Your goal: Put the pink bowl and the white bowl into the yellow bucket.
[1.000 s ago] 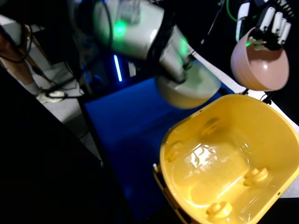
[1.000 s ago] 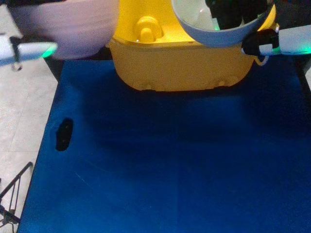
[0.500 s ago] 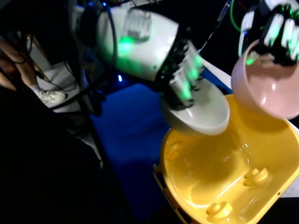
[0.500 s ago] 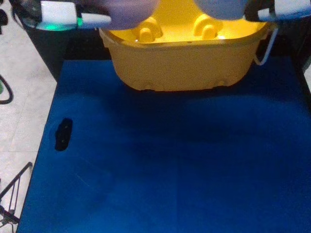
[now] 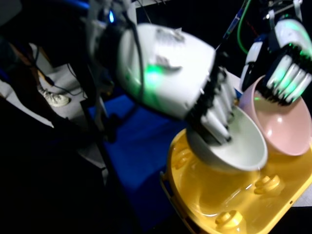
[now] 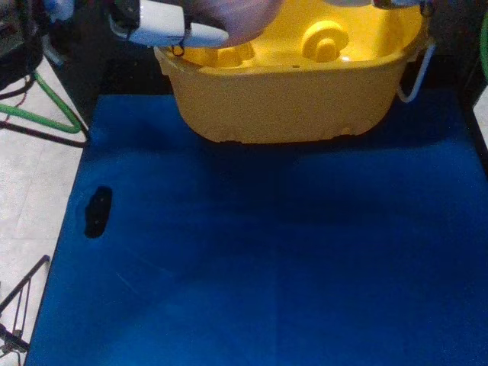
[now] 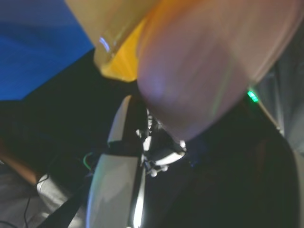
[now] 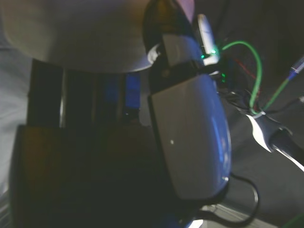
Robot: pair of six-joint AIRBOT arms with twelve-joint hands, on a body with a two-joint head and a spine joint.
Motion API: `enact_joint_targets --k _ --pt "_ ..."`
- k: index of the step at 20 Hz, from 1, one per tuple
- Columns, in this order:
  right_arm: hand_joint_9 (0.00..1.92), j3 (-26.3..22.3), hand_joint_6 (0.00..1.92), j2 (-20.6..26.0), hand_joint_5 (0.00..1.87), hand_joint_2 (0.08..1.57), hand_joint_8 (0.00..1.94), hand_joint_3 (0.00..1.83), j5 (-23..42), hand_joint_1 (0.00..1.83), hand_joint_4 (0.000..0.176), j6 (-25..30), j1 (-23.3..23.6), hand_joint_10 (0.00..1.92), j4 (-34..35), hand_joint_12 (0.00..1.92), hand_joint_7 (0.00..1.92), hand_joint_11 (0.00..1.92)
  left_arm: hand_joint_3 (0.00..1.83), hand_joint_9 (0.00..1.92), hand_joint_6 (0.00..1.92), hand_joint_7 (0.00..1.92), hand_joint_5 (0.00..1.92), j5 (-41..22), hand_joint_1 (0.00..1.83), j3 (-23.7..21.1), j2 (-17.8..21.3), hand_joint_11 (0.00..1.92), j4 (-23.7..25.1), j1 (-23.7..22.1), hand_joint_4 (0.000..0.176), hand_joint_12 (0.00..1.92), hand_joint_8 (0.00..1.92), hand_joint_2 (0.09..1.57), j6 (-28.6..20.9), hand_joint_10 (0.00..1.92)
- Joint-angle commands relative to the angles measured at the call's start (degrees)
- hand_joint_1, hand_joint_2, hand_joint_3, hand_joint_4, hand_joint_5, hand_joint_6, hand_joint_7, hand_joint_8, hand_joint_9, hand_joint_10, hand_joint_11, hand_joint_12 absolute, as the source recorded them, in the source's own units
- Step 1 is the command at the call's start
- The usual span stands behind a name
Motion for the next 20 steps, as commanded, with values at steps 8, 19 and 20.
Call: enact_joint_targets --k 8,19,20 --pt "0.91 4.38 1.25 -3.29 0.87 1.13 1.12 0.0 1.27 1.49 0.0 0.08 1.1 1.14 0.05 1.54 0.84 0.76 0.0 0.84 1.31 0.86 0.72 -4.25 1.36 7.75 -6.76 0.76 -3.65 -0.74 0.0 1.48 1.13 1.18 -3.85 1.37" --pt "0.6 4.85 0.96 -4.32 0.6 1.0 0.96 0.0 0.63 1.21 0.0 0.07 -0.2 1.15 -0.12 1.49 0.61 0.53 0.0 0.58 0.74 0.71 0.53 -2.34 1.09 11.69 -9.4 0.31 -7.46 1.54 0.0 1.55 0.53 1.17 -4.26 0.86" --pt "0.58 4.89 0.95 -4.39 0.58 1.0 0.95 0.0 0.44 1.24 0.0 0.06 -0.33 1.15 -0.25 1.5 0.58 0.48 0.0 0.5 0.73 0.66 0.49 -2.12 1.06 12.09 -9.73 0.27 -7.62 1.61 0.0 1.6 0.56 1.17 -4.26 0.97"
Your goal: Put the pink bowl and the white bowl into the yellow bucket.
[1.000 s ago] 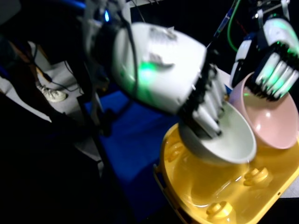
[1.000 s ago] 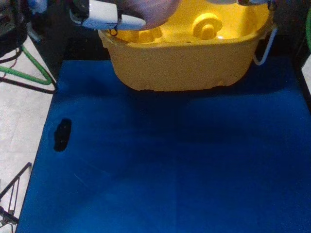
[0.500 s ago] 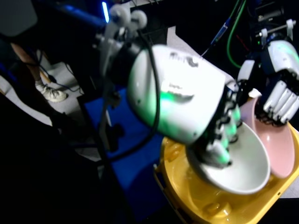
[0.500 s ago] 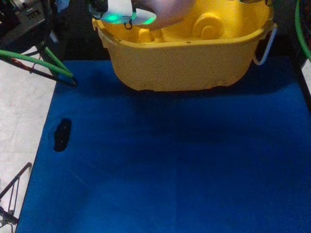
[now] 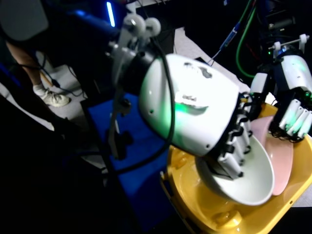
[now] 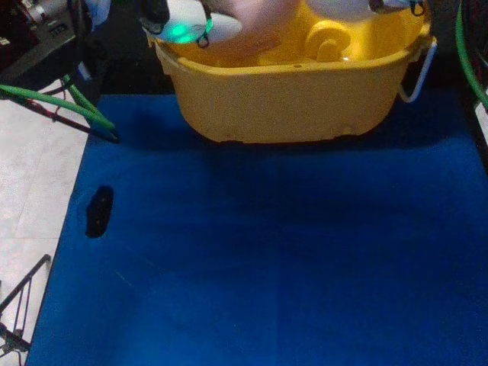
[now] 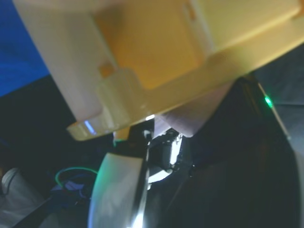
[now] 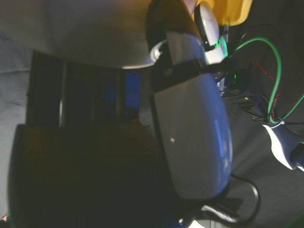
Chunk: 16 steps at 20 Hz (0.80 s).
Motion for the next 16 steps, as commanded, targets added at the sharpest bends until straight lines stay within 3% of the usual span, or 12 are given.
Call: enact_joint_targets --k 1,4,7,9,11,14,16 --pt "0.58 0.21 0.92 -0.34 0.58 0.99 0.88 0.0 3.71 1.21 0.0 0.06 0.04 1.1 -0.47 1.51 0.58 0.48 0.0 0.46 0.77 0.61 0.47 -5.4 1.02 0.75 -0.67 0.24 -2.3 -0.08 0.0 1.64 0.65 1.17 -0.3 1.04" --pt "0.54 1.12 0.88 -1.36 0.58 0.99 0.85 0.0 3.29 1.19 0.0 0.06 -0.98 1.16 -0.58 1.55 0.56 0.42 0.0 0.49 0.77 0.64 0.56 -4.19 0.99 2.56 -1.72 0.29 -4.12 1.17 0.0 1.67 0.65 1.12 -0.32 1.07" --pt "0.44 1.2 0.81 -1.41 0.55 1.0 0.75 0.0 3.24 1.16 0.0 0.06 -1.17 1.1 -0.57 1.57 0.53 0.3 0.0 0.52 0.65 0.66 0.61 -3.94 0.97 3.27 -1.88 0.31 -5.76 2.12 0.0 1.59 0.52 1.12 -0.36 0.94" --pt "0.32 1.09 0.74 -1.4 0.49 1.01 0.49 0.0 3.25 1.07 0.0 0.06 -1.17 0.84 -0.54 1.56 0.48 0.1 0.0 0.48 0.66 0.62 0.56 -4.32 0.94 3.29 -1.88 0.28 -6.11 2.27 0.0 1.6 0.51 1.13 -0.39 0.97" --pt "0.28 0.76 0.64 -1.29 0.46 1.01 0.14 0.0 3.27 0.99 0.0 0.06 -1.16 0.55 -0.52 1.4 0.49 0.0 0.0 0.47 0.65 0.61 0.54 -4.88 0.88 3.25 -1.83 0.26 -6.51 2.32 0.0 1.6 0.5 1.12 -0.47 0.97" --pt "0.25 -1.17 0.63 0.34 0.41 1.02 0.06 0.01 3.33 0.99 0.0 0.07 -1.13 0.56 -0.51 1.37 0.48 0.0 0.0 0.38 0.74 0.55 0.47 -6.51 0.88 2.78 -1.2 0.19 -6.87 2.5 0.0 1.7 0.57 1.17 -1.82 1.08" --pt "0.22 -2.84 0.72 1.81 0.35 1.06 0.05 0.0 3.62 0.88 0.0 0.08 -1.05 0.69 -0.48 1.46 0.52 0.0 0.0 0.36 0.82 0.54 0.44 -7.74 0.79 1.88 -0.41 0.08 -6.92 2.48 0.0 1.73 0.63 1.15 -2.07 1.07"
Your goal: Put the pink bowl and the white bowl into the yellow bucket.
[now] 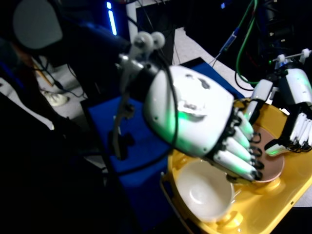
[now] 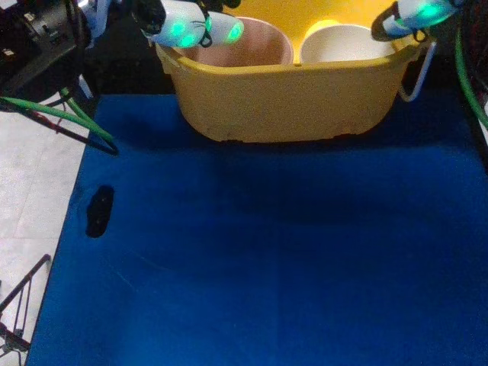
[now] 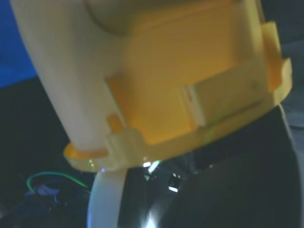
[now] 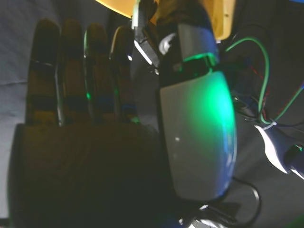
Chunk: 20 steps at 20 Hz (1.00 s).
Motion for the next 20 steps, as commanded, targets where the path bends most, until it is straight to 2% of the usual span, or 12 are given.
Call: enact_joint_targets --k 1,3,4,6,7,9,10,12,13,15,17,20 --pt "0.21 -0.53 0.75 0.67 0.35 1.07 0.06 0.0 5.29 0.81 0.0 0.08 0.83 0.75 -0.46 1.48 0.54 0.0 0.0 0.36 0.8 0.54 0.44 -7.92 0.77 -0.24 0.47 0.08 -1.64 -0.3 0.0 1.72 0.62 1.15 -0.43 1.03" --pt "0.19 -2.38 0.86 2.68 0.33 1.07 0.14 0.0 6.69 0.81 0.0 0.1 2.0 0.98 -0.42 1.63 0.55 0.03 0.0 0.38 0.78 0.55 0.45 -8.96 0.85 -1.27 1.68 0.17 -1.64 -0.95 0.0 1.76 0.59 1.15 -0.42 1.0" --pt "0.19 -3.12 0.88 3.47 0.35 1.08 0.65 0.0 7.47 0.83 0.0 0.12 2.86 1.09 -0.38 1.69 0.38 0.06 0.0 0.38 0.76 0.55 0.46 -9.59 0.88 -1.74 2.2 0.16 -1.64 -1.37 0.0 1.76 0.59 1.15 -0.4 1.02" --pt "0.21 -5.07 0.89 5.43 0.33 1.09 0.78 0.0 9.22 0.79 0.0 0.15 4.76 1.06 -0.2 1.63 0.34 0.09 0.0 0.35 0.66 0.54 0.46 -12.03 0.85 -3.28 3.56 0.17 -1.66 -2.32 0.0 1.78 0.56 1.14 -0.3 1.06" --pt "0.2 -6.11 0.89 6.62 0.3 1.1 0.83 0.0 10.12 0.81 0.0 0.17 5.77 1.11 -0.07 1.65 0.33 0.08 0.0 0.29 0.7 0.51 0.43 -13.26 0.86 -4.31 4.32 0.14 -1.75 -2.71 0.0 1.85 0.61 1.12 0.16 1.17" --pt "0.18 -7.66 0.85 8.52 0.28 1.11 0.76 0.01 11.48 1.0 0.0 0.2 7.31 1.04 0.54 1.64 0.3 0.04 0.0 0.28 0.89 0.43 0.36 -14.77 0.84 -6.86 6.46 0.14 -2.56 -3.74 0.0 1.86 0.86 1.1 3.37 1.26" --pt "0.14 -8.15 0.86 9.31 0.28 1.1 0.75 0.0 11.74 1.02 0.0 0.21 8.26 1.06 0.71 1.65 0.3 0.0 0.0 0.29 0.95 0.41 0.33 -15.05 0.83 -8.53 7.74 0.15 -3.17 -4.46 0.0 1.85 0.92 1.09 6.06 1.27" --pt "0.1 -9.05 0.79 11.52 0.3 1.05 0.65 0.0 14.52 0.88 0.0 0.22 9.04 1.07 3.74 1.65 0.31 0.0 0.0 0.23 0.95 0.33 0.32 -17.13 0.79 -10.72 10.07 0.13 -4.58 -4.93 0.0 1.87 0.94 1.06 8.53 1.27" --pt "0.11 -9.34 0.73 12.45 0.32 1.04 0.62 0.0 16.0 0.92 0.0 0.22 9.04 1.05 5.66 1.63 0.32 0.0 0.0 0.2 0.92 0.32 0.33 -18.2 0.81 -11.18 10.67 0.1 -5.0 -4.87 0.0 1.88 0.91 1.06 8.53 1.27" --pt "0.16 -10.56 0.77 15.45 0.26 1.03 0.54 0.0 20.33 0.84 0.0 0.19 9.17 0.97 9.59 1.62 0.36 0.0 0.0 0.19 0.86 0.33 0.37 -20.87 0.93 -12.84 12.61 0.02 -6.04 -4.5 0.0 1.77 0.81 1.05 8.96 1.09" --pt "0.12 -11.68 0.89 17.62 0.22 1.05 0.66 0.0 22.77 0.83 0.0 0.16 9.92 1.0 11.23 1.56 0.31 0.0 0.0 0.2 0.79 0.37 0.39 -22.28 0.89 -14.35 14.21 0.02 -6.75 -4.49 0.0 1.81 0.72 1.03 10.64 1.1" --pt "0.11 -15.64 0.97 21.59 0.16 1.07 0.81 0.0 22.9 0.85 0.0 -3.05 13.02 1.12 11.3 1.7 0.22 0.0 0.0 0.2 0.89 0.39 0.34 -26.47 0.84 -16.63 16.36 0.08 -8.4 -4.06 0.0 1.89 0.75 1.03 12.16 1.17"
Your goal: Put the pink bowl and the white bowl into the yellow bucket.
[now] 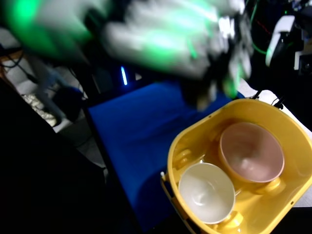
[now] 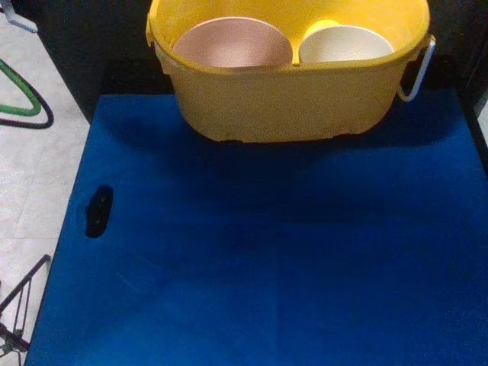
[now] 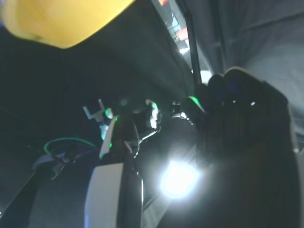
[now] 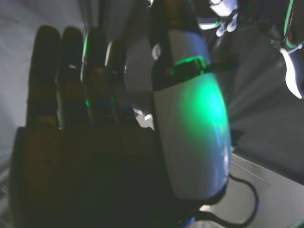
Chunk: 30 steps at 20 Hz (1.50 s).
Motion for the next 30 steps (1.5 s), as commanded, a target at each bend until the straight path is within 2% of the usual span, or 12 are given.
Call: enact_joint_targets --k 1,12,15,17,18,19,20,21,26,27,28,30 --pt "0.12 -0.22 1.01 0.35 0.16 1.06 0.88 0.0 6.52 0.81 0.0 -0.1 0.83 1.15 1.34 1.71 0.21 0.0 0.0 0.22 0.91 0.37 0.33 -9.4 0.82 -0.34 0.8 0.16 -2.69 -0.35 0.0 1.87 0.78 1.03 0.26 1.16" --pt "0.22 -2.96 0.68 3.39 0.03 0.95 0.78 0.0 32.92 0.92 0.046 -7.8 -10.25 0.95 21.31 1.38 0.32 0.0 0.05 0.39 0.85 0.43 0.27 -32.43 0.85 -6.81 7.63 0.12 -13.03 10.38 0.0 1.69 0.71 1.12 0.43 1.0" --pt "0.2 -3.85 0.47 3.74 0.08 1.08 0.48 0.01 38.6 0.71 0.01 -7.8 -12.87 0.64 22.06 1.21 0.29 0.0 0.07 0.18 1.14 0.23 0.21 -38.33 0.73 -8.06 8.06 0.11 -14.31 12.54 0.07 1.92 1.23 1.24 0.32 1.52" --pt "0.25 -4.22 0.85 4.06 0.02 1.07 0.62 0.0 43.43 0.74 0.024 -7.81 -15.93 0.81 23.91 1.33 0.32 0.0 0.02 0.18 1.83 0.19 0.36 -41.0 0.58 -8.54 8.05 0.21 -14.78 13.75 0.173 1.9 1.26 1.46 -0.05 1.47" --pt "0.25 -4.26 0.85 4.03 0.02 1.17 0.8 0.02 46.37 0.74 0.032 -7.81 -17.99 0.94 25.2 1.38 0.28 0.02 0.0 0.24 1.77 0.25 0.44 -43.04 0.74 -8.86 8.04 0.25 -15.25 14.95 0.057 1.92 1.13 1.43 -0.46 1.45" --pt "0.27 -4.36 1.06 4.0 0.0 1.24 0.9 0.02 47.45 0.71 0.036 -7.81 -18.94 0.95 25.87 1.38 0.25 0.01 0.0 0.14 1.77 0.21 0.43 -44.46 0.65 -9.03 8.03 0.12 -15.64 15.85 0.175 1.92 1.01 1.42 -0.91 1.41" --pt "0.34 -4.54 1.05 4.05 0.09 1.21 0.87 0.0 48.06 0.79 0.007 -7.82 -19.57 0.91 26.0 1.35 0.32 0.08 0.0 0.17 1.33 0.25 0.26 -45.24 0.62 -9.04 7.78 0.13 -16.2 16.62 0.042 1.92 0.94 1.34 -1.35 1.37" --pt "0.37 -4.86 0.83 4.04 0.01 1.22 0.79 0.0 48.63 0.72 0.001 -7.82 -19.98 0.85 26.03 1.34 0.3 0.06 0.0 0.24 1.15 0.29 0.25 -45.36 0.75 -9.01 7.28 0.19 -16.49 17.09 0.001 1.92 0.98 1.3 -1.44 1.35" --pt "0.34 -5.38 0.31 3.25 0.22 1.21 0.29 0.0 48.91 0.57 0.0 -7.82 -21.88 0.71 26.68 1.25 0.4 0.14 0.0 0.25 1.1 0.26 0.15 -46.76 0.68 -7.45 4.77 0.16 -18.11 19.82 0.0 1.92 0.89 1.32 -6.65 1.4" --pt "0.37 -5.29 0.54 2.78 0.27 1.2 0.31 0.0 48.91 0.57 0.0 -7.82 -22.56 0.66 27.11 1.25 0.44 0.16 0.0 0.3 1.6 0.3 0.41 -47.48 0.71 -7.04 4.18 0.16 -18.84 20.82 0.106 1.92 1.07 1.39 -7.8 1.5" --pt "0.36 -5.19 0.59 2.35 0.29 1.19 0.32 0.0 48.91 0.57 0.0 -7.82 -23.1 0.64 27.33 1.27 0.45 0.16 0.0 0.35 1.25 0.32 0.24 -48.16 0.73 -6.76 3.67 0.19 -19.32 21.48 0.036 1.92 1.16 1.24 -8.5 1.52" --pt "0.44 -5.19 0.49 1.92 0.25 1.16 0.35 0.0 48.91 0.66 0.0 -7.83 -23.6 0.58 27.54 1.24 0.47 0.24 0.0 0.24 0.71 0.27 0.0 -48.69 0.55 -6.78 3.42 0.0 -19.82 22.07 0.054 1.77 0.77 1.17 -8.52 1.17"
